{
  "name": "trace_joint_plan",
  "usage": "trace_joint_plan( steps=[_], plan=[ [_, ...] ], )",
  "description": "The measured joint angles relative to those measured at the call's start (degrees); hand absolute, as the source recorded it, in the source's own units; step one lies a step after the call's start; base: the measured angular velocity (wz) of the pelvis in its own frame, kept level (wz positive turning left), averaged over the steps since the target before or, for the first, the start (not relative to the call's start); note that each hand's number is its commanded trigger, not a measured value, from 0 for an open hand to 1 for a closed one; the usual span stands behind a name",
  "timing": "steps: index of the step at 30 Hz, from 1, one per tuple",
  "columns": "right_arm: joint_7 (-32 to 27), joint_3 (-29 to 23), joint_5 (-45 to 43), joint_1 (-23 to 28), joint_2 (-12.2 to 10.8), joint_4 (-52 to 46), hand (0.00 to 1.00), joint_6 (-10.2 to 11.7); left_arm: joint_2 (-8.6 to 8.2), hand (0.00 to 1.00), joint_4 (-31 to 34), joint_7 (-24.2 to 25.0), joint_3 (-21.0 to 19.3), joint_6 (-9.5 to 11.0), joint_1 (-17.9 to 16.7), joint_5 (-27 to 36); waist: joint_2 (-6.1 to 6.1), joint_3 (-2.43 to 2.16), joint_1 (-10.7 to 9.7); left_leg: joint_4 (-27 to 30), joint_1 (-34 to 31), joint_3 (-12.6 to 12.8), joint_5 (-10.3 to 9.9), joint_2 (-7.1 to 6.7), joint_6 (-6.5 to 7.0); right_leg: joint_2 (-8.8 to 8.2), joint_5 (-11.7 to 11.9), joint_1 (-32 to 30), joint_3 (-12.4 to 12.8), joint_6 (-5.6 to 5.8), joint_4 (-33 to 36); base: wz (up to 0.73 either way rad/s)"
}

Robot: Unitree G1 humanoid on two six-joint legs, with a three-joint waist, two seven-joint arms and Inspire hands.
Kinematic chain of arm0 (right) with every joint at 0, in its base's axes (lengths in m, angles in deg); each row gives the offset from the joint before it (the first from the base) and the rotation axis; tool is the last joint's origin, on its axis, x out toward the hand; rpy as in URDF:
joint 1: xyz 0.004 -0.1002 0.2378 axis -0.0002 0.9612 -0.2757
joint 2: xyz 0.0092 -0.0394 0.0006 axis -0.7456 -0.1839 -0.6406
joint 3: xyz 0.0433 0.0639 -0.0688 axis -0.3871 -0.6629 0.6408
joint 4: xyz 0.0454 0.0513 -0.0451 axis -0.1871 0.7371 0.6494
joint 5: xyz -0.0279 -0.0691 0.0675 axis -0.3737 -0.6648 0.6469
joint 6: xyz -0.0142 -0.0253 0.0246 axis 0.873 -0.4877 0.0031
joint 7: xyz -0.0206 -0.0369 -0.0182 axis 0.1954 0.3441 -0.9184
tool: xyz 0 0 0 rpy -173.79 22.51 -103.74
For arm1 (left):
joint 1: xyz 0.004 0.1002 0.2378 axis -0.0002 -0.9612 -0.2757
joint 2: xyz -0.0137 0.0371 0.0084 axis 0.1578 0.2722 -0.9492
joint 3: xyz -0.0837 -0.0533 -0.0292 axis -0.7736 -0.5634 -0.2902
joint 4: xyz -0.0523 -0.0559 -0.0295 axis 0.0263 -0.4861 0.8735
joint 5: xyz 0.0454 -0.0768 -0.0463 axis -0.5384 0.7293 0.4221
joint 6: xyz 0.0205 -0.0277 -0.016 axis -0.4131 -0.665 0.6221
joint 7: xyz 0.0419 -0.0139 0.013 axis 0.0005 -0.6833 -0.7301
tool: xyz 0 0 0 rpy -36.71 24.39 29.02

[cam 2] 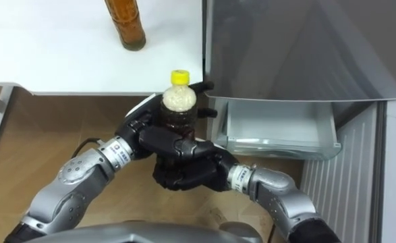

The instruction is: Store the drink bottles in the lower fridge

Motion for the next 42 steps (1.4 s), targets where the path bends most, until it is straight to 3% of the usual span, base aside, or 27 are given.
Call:
trace_joint_plan(
  steps=[10,14,19,23,29,34,40,42],
  plan=[
    [0.1,0.0,0.0,0.0,0.5,0.0,1.00,-0.2,0.11,0.00,0.3,-0.1,-0.5,0.0,1.3,-0.8,0.23,-0.03,0.1,0.1,0.0,0.1,0.0,0.02,0.00,-0.02,0.0,0.0,0.0,0.00,0.0,0.00],
    [0.1,-0.1,0.0,0.1,0.5,0.0,1.00,-0.3,0.02,0.00,3.5,-1.3,-2.3,0.3,1.9,-0.7,0.61,-0.22,0.2,0.1,0.2,0.2,0.0,0.05,0.00,0.00,0.0,0.0,-0.1,0.00,0.1,0.00],
    [0.1,-0.6,-0.1,0.2,1.1,-0.1,1.00,-0.3,-0.45,0.00,9.0,-1.5,-5.5,3.1,2.0,-0.6,1.02,-0.43,0.9,-0.1,1.0,0.8,0.0,0.11,0.00,-0.01,0.0,0.3,0.2,-0.01,0.1,-0.06],
    [0.1,-1.1,-0.1,0.9,1.7,-0.1,1.00,-0.2,-0.35,0.00,10.4,-2.0,-7.1,4.1,2.3,-0.6,1.08,-0.39,1.5,0.0,0.9,0.6,0.0,0.09,0.00,-0.06,0.0,0.5,-0.1,-0.01,0.1,0.03],
    [0.1,-1.1,-0.1,1.8,3.1,-0.1,1.00,-0.2,0.58,0.00,13.2,-4.6,-10.8,5.4,3.2,-0.7,1.77,0.09,2.0,-0.1,0.8,0.6,0.0,0.09,0.00,-0.01,0.0,0.2,0.2,-0.01,0.1,-0.01],
    [0.1,-1.1,-0.2,1.9,4.2,-0.1,1.00,0.2,0.61,0.00,16.4,-7.3,-12.5,10.0,4.5,-0.6,1.73,0.11,2.4,-0.4,1.0,0.7,0.0,0.06,0.00,0.00,0.0,0.2,0.7,-0.01,0.1,-0.01],
    [0.4,-4.3,-1.1,4.7,4.1,-0.1,1.00,0.4,0.46,0.00,16.6,-9.6,-16.9,10.4,4.9,0.6,1.56,0.16,3.2,-0.4,1.2,0.8,0.0,0.08,0.00,-0.04,0.0,0.5,0.2,-0.01,0.0,0.00],
    [0.7,-5.4,-2.1,5.2,3.6,-0.1,1.00,0.4,-0.35,0.00,16.7,-10.3,-18.8,10.9,4.9,1.5,1.57,0.16,3.4,-0.4,1.2,0.8,0.0,0.09,0.00,-0.02,0.0,0.5,0.2,-0.01,0.0,0.00]
  ],
)
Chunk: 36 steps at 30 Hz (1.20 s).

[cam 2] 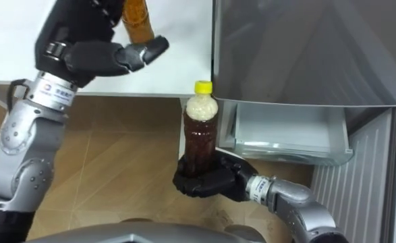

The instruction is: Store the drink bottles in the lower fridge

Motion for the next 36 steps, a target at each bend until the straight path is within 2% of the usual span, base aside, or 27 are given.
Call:
trace_joint_plan(
  steps=[3,8,10,11,13,16,20,24,27,29,31,32,34,36],
  plan=[
    [0.7,-1.6,-0.5,0.3,0.1,0.0,1.00,0.0,-0.99,0.00,2.3,-2.1,-2.5,0.5,0.0,0.2,0.00,0.00,0.8,0.0,0.0,0.1,0.0,0.06,0.00,0.02,0.0,0.0,0.1,0.00,0.1,0.00],
    [1.6,-4.3,-0.9,1.9,-1.1,0.0,1.00,0.0,-1.84,0.00,6.5,-5.8,-7.1,2.5,0.0,0.0,0.03,-0.03,2.2,-0.1,1.0,0.0,0.0,0.03,0.00,-0.01,0.0,1.0,0.0,0.00,0.0,0.01],
    [1.6,-6.3,-1.2,3.3,-2.0,-0.2,1.00,0.0,-1.88,0.00,8.5,-7.5,-10.2,3.5,0.0,-0.1,0.04,-0.04,2.8,-0.1,1.4,0.0,0.0,0.03,0.00,-0.01,0.0,1.5,-0.2,0.00,-0.1,0.04],
    [1.6,-6.7,-1.5,3.6,-2.2,-0.2,1.00,0.1,-1.91,0.00,8.8,-8.1,-11.0,3.7,0.0,-0.1,0.04,-0.04,2.9,-0.2,1.5,-0.1,0.0,0.02,0.00,0.00,0.0,1.6,-0.2,0.01,-0.1,0.03],
    [1.7,-7.3,-3.3,4.0,-2.1,-0.2,1.00,0.1,-1.91,0.00,8.9,-10.0,-15.0,4.9,0.0,-0.2,0.21,-0.15,3.4,-0.3,1.7,-0.1,0.0,0.03,0.00,0.03,-0.1,1.9,-0.1,0.02,0.0,0.00],
    [2.8,-8.3,-4.5,4.3,-2.1,-0.2,1.00,0.1,-1.91,0.00,8.9,-13.2,-19.2,5.1,0.2,-1.6,0.36,-0.23,4.4,-0.4,1.7,-0.2,0.0,0.10,0.00,0.18,0.0,1.8,-0.1,-0.01,-0.2,0.00],
    [4.0,-8.8,-4.9,5.2,-2.3,-0.2,1.00,0.0,-2.11,0.00,8.9,-16.6,-20.9,5.2,0.2,-4.6,0.78,-0.23,5.6,-0.5,2.2,-1.0,0.0,0.09,0.00,0.36,0.2,2.9,-0.2,-0.01,-1.2,0.10],
    [3.9,-9.1,-4.9,6.9,-2.6,-0.4,1.00,0.0,-2.33,0.00,8.0,-22.0,-23.6,5.5,-0.8,-9.1,1.73,-0.69,6.7,-1.0,3.4,-1.0,0.0,0.05,-0.02,0.39,0.1,4.3,-0.7,-0.01,-2.0,0.01],
    [2.4,-9.2,-4.9,7.4,-2.9,-0.3,1.00,0.0,-2.34,0.00,3.9,-26.8,-23.9,7.0,-2.0,-13.7,2.05,-0.71,7.2,-1.1,4.8,-0.9,0.0,0.03,-0.02,0.38,0.0,5.2,-0.6,0.01,-2.2,-0.02],
    [1.3,-9.2,-4.9,7.4,-2.8,-0.3,1.00,0.1,-2.34,0.00,0.9,-29.4,-23.9,7.0,-2.4,-14.3,2.05,-0.68,7.3,-1.2,5.2,-1.0,0.0,0.04,-0.02,0.46,0.0,6.0,-0.7,0.00,-2.9,0.03],
    [-0.4,-9.3,-4.9,7.4,-3.2,-0.3,1.00,0.1,-2.36,0.00,-5.2,-33.0,-23.3,7.6,-3.1,-14.9,1.78,-0.57,7.0,-1.5,5.3,-1.1,0.0,0.02,-0.03,0.45,-0.1,6.2,-0.9,0.06,-2.9,0.07],
    [-0.8,-9.3,-4.9,7.4,-3.3,-0.3,1.00,0.1,-2.38,0.00,-6.9,-33.8,-23.0,7.6,-3.5,-15.1,1.86,-0.66,7.0,-1.6,5.3,-1.1,0.0,0.03,-0.03,0.48,-0.1,6.0,-0.8,0.05,-2.9,0.00],
    [-1.6,-9.2,-4.8,7.4,-3.4,-0.3,1.00,0.1,-2.33,0.00,-12.8,-37.4,-21.1,7.7,-4.9,-15.6,1.04,-0.47,7.2,-1.6,4.9,-1.1,0.0,0.02,-0.04,0.44,-0.1,5.5,-1.0,0.03,-2.6,0.00],
    [-1.8,-9.0,-4.7,7.3,-3.6,-0.3,1.00,0.1,-2.31,0.00,-18.6,-38.6,-19.5,7.9,-6.5,-14.6,0.44,-0.52,7.4,-1.8,4.6,-1.0,0.0,0.02,-0.04,0.39,-0.1,4.9,-0.8,0.04,-2.8,-0.06]
  ],
)
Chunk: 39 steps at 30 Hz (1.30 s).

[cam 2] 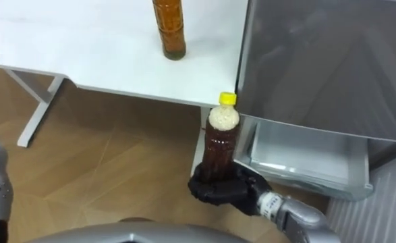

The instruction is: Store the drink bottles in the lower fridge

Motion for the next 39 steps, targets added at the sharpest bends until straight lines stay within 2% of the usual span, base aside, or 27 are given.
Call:
trace_joint_plan(
  steps=[3,4,6,9,11,12,14,16,17,19,21,23,24,26,28,29,31,34,39],
  plan=[
    [-1.0,0.5,0.2,0.0,-0.4,0.0,1.00,-0.1,-0.11,0.00,-8.9,-1.2,3.4,-0.4,-2.1,6.5,-1.11,-0.01,-0.1,0.0,-0.2,-0.2,0.0,-0.03,0.00,0.03,0.1,0.0,0.0,0.02,0.0,-0.01],
    [-1.4,0.5,0.2,-0.1,-0.6,0.0,1.00,-0.3,-0.10,0.00,-12.5,-1.1,4.6,-0.4,-2.2,9.8,-1.59,-0.23,0.2,0.0,-0.3,0.0,0.0,0.00,0.00,0.03,0.1,0.0,-0.2,0.01,0.0,0.04],
    [-1.7,0.5,0.3,-0.7,-0.6,0.0,1.00,-0.3,-0.11,0.00,-17.5,-1.0,6.4,-0.8,-3.1,14.5,-1.56,-0.22,0.2,-0.2,0.1,0.1,0.0,-0.01,-0.01,0.06,0.1,0.7,0.0,0.02,-0.2,0.00],
    [-2.1,0.6,1.1,-1.0,-0.6,0.0,1.00,-0.6,-0.34,0.00,-19.2,-0.7,8.8,-2.2,-4.9,21.0,-1.55,-0.19,0.2,-0.4,0.2,0.2,-0.2,0.13,-0.10,0.23,0.1,0.3,0.3,0.02,-0.1,0.00],
    [-2.2,0.9,1.1,-1.5,-0.6,0.3,1.00,-1.0,-0.28,0.00,-23.1,0.2,10.2,-2.2,-5.0,21.4,-1.04,-0.02,0.1,-0.5,0.2,0.1,-0.2,0.12,-0.10,0.20,0.1,0.5,0.2,0.02,-0.1,0.00],
    [-2.6,1.3,1.2,-1.8,-0.6,0.3,1.00,-1.5,-0.13,0.00,-27.5,1.0,11.6,-2.3,-4.9,21.5,-0.77,0.01,-0.1,-0.5,0.2,0.1,-0.2,0.06,-0.09,0.14,0.1,0.7,0.1,0.05,0.0,0.00],
    [-3.8,2.6,2.9,-1.8,-0.5,0.3,1.00,-1.7,-0.16,0.00,-32.9,1.9,13.7,-3.4,-4.8,22.6,-0.76,0.00,-0.4,-0.5,-0.1,0.1,-0.2,0.06,-0.09,0.15,0.1,0.2,-0.1,0.05,-0.1,0.00],
    [-4.3,4.0,4.4,-1.9,-0.5,0.3,1.00,-2.3,-0.37,0.00,-37.3,3.5,15.6,-5.3,-4.9,25.6,-1.71,-0.12,0.0,-0.5,-1.0,0.1,-0.2,0.13,-0.10,0.23,0.1,-1.0,0.1,0.00,0.0,-0.02],
    [-4.4,4.1,4.5,-1.9,-0.5,0.3,1.00,-2.5,-0.45,0.00,-39.2,4.7,15.9,-5.6,-4.9,25.7,-1.84,-0.07,0.1,-0.5,-1.0,0.2,-0.2,0.12,-0.10,0.25,0.1,-1.0,0.2,0.00,0.0,-0.07],
    [-4.4,4.7,4.6,-2.0,-0.5,0.4,1.00,-2.9,-0.52,0.00,-44.8,8.7,16.0,-8.1,-5.1,26.0,-2.35,0.04,0.0,-0.4,-1.2,0.4,-0.3,0.10,-0.05,0.22,0.2,-1.0,0.6,0.02,-0.1,-0.02],
    [-4.4,4.6,4.5,-2.2,-0.4,0.4,1.00,-3.6,-0.53,0.00,-46.8,11.7,16.1,-10.1,-5.5,26.0,-2.38,0.05,-0.2,-0.3,-1.7,0.4,-0.5,0.07,0.04,0.20,0.2,-1.0,0.6,0.07,-0.1,0.00],
    [-4.4,4.2,4.3,-2.5,-0.4,0.4,1.00,-4.7,-0.55,0.00,-49.0,14.7,16.4,-11.5,-5.5,24.3,-2.22,0.12,-0.3,-0.4,-2.0,0.5,-0.5,0.07,0.05,0.20,0.2,-1.4,0.7,0.11,0.0,-0.03],
    [-4.3,3.7,4.1,-2.5,-0.6,0.4,1.00,-5.5,-0.65,0.00,-51.4,17.1,16.4,-12.2,-5.6,21.2,-1.94,0.06,-0.4,-0.4,-1.9,0.8,-0.5,0.11,0.06,0.22,0.2,-1.4,0.7,0.11,0.0,-0.08],
    [-3.9,2.7,4.0,-2.5,-0.6,0.6,1.00,-5.8,-0.67,0.00,-55.0,20.1,16.3,-13.8,-4.9,14.5,-1.60,0.03,-1.0,-0.4,-2.1,0.8,-0.5,0.12,0.05,0.23,0.2,-1.6,0.6,0.11,0.0,-0.03],
    [-4.0,2.1,4.0,-3.3,-0.7,1.5,1.00,-5.8,-0.57,0.00,-57.0,23.0,17.1,-16.0,-4.8,2.6,-1.41,-0.08,-3.1,-0.4,-2.8,0.5,-0.5,0.12,0.05,0.21,0.2,-2.0,0.2,0.11,0.0,0.09],
    [-4.1,2.1,4.1,-3.5,-0.7,1.7,1.00,-5.8,-0.47,0.00,-57.1,23.7,17.9,-16.5,-4.6,0.0,-1.57,-0.24,-3.4,-0.3,-3.0,0.5,-0.5,0.12,0.04,0.20,0.2,-2.3,0.2,0.10,0.1,0.00],
    [-4.8,2.5,4.5,-4.1,-0.5,2.4,1.00,-5.8,-0.34,0.00,-58.5,25.4,21.1,-17.9,-2.6,-6.2,-1.01,-0.10,-4.1,-0.2,-3.1,0.8,-0.5,0.12,0.05,0.18,0.2,-2.7,0.5,0.10,0.6,-0.08],
    [-5.8,3.0,4.6,-5.9,-1.0,5.3,1.00,-5.8,-0.17,0.00,-59.3,25.9,23.4,-19.2,0.4,-11.0,-0.84,-0.08,-5.3,-0.2,-3.2,1.3,-0.5,0.12,0.06,0.11,0.2,-3.1,0.8,0.10,0.9,-0.07],
    [-6.0,3.9,4.6,-6.4,-1.1,7.4,1.00,-5.8,0.49,0.00,-59.1,26.2,24.7,-19.8,1.6,-16.4,-1.67,-0.17,-6.3,-0.1,-3.1,1.9,-0.5,0.10,0.07,0.15,0.2,-3.4,1.7,0.10,0.9,-0.08]
  ],
)
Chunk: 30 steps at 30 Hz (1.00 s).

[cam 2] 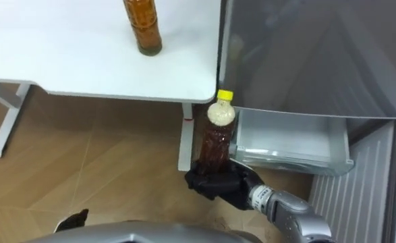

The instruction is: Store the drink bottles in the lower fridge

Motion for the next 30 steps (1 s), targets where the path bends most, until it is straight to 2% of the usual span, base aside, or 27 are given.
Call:
trace_joint_plan(
  steps=[6,14,18,22,26,30],
  plan=[
    [-1.7,0.4,0.1,0.0,0.1,0.1,1.00,0.0,0.19,0.00,0.0,0.9,-0.3,-0.5,1.1,-5.0,-0.58,-0.05,-0.3,0.0,0.1,0.5,0.0,-0.02,0.00,0.01,0.0,-0.1,0.7,0.03,-0.1,-0.05],
    [-5.0,-0.9,2.5,-0.1,0.0,0.0,1.00,0.0,-0.26,0.00,-0.2,2.2,-0.4,-1.5,0.5,-5.5,0.55,-0.01,-1.5,0.0,0.2,0.5,0.0,0.01,0.01,0.01,0.0,0.1,0.7,0.05,0.1,0.00],
    [-7.9,-1.9,6.7,0.0,0.0,0.2,1.00,0.0,-0.63,0.00,-0.3,2.4,-0.4,-1.9,0.5,-5.6,0.87,-0.01,-1.9,0.0,0.2,0.5,0.0,0.07,0.01,0.06,0.0,0.1,0.6,0.05,0.1,0.00],
    [-11.9,-4.8,9.3,0.2,-2.0,0.2,1.00,0.0,-0.73,0.00,-0.3,2.6,-0.6,-2.0,0.2,-6.7,0.77,-0.05,-3.0,0.0,0.2,0.5,0.0,0.04,0.01,0.07,0.0,0.1,0.6,0.05,0.1,0.00],
    [-15.6,-5.8,13.5,0.2,-2.6,0.3,1.00,0.1,-0.78,0.00,-0.3,2.5,-0.6,-2.0,-0.1,-6.8,0.77,-0.07,-3.6,0.0,0.3,0.7,0.0,0.01,0.01,0.07,0.0,0.1,0.6,0.05,0.0,-0.02],
    [-18.9,-6.0,22.2,0.0,-2.7,3.5,1.00,0.6,-1.43,0.00,-0.3,0.8,-0.6,-2.0,-0.7,-7.3,0.77,-0.06,-3.8,0.0,0.8,1.0,0.0,0.01,0.01,0.07,0.0,0.2,0.8,0.06,-0.1,-0.03]
  ],
)
